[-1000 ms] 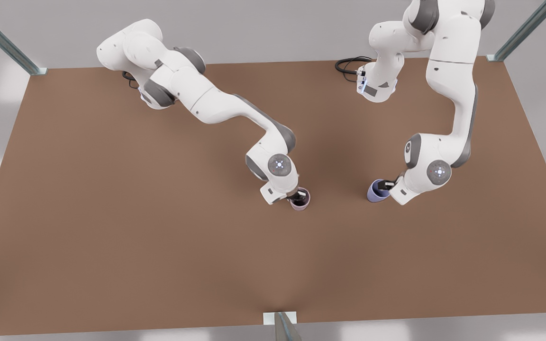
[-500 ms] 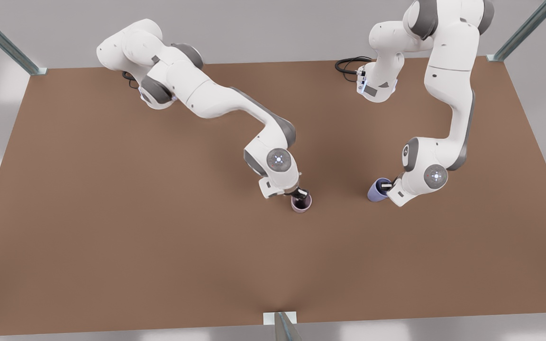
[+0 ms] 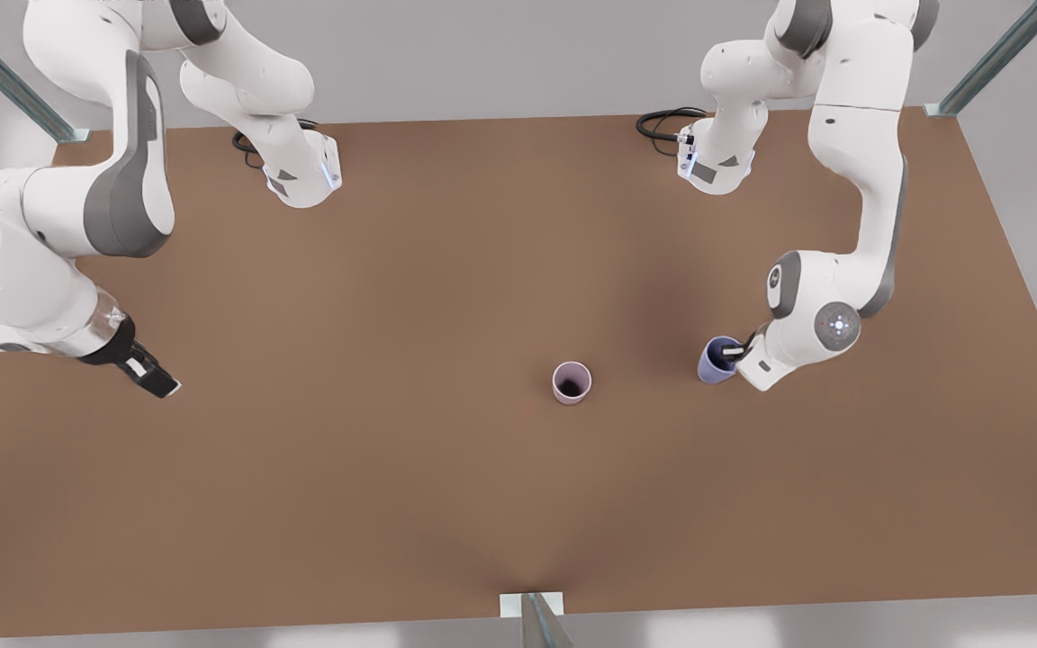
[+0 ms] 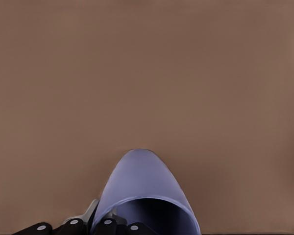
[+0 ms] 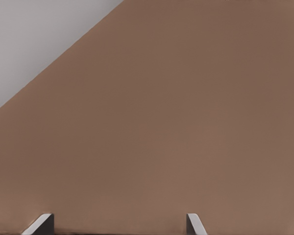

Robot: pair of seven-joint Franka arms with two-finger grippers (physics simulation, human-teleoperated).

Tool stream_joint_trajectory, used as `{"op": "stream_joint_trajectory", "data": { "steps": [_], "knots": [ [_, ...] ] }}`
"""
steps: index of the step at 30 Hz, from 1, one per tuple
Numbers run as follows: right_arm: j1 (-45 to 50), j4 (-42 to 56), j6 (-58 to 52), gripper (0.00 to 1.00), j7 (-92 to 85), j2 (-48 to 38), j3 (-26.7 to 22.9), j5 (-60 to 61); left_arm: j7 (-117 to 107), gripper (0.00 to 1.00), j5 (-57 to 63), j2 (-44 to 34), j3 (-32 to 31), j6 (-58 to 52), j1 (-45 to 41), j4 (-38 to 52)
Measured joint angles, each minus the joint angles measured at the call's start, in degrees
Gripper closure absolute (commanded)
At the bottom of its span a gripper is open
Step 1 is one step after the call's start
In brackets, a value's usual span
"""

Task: Stack the cups, with the pink cup at the bottom and the purple cup at the top

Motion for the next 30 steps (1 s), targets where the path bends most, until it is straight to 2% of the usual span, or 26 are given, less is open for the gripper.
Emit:
{"op": "stream_joint_trajectory", "data": {
  "steps": [5, 9, 16, 30],
  "knots": [
    [-2.77, 3.13, -2.7, 0.0, -10.48, 0.18, -0.57, 0.94, -4.87, 0.79, -0.24, -1.59, -9.94, -6.36, -0.08, 9.12],
    [-2.52, 3.37, -3.62, 0.0, -17.01, -0.03, -0.54, 1.36, -11.17, 0.79, -0.37, 2.48, -15.17, -9.48, -2.17, 17.34],
    [-2.4, 5.53, -4.43, 0.0, -25.45, -0.31, -0.54, 2.47, -22.18, 0.79, -0.21, 12.15, -15.73, -11.45, -7.92, 28.9],
    [-2.1, 5.6, -4.69, 0.0, -35.07, -0.41, -0.38, 3.53, -35.81, 0.79, 0.53, 16.98, -15.14, -11.05, -9.64, 29.98]
  ]
}}
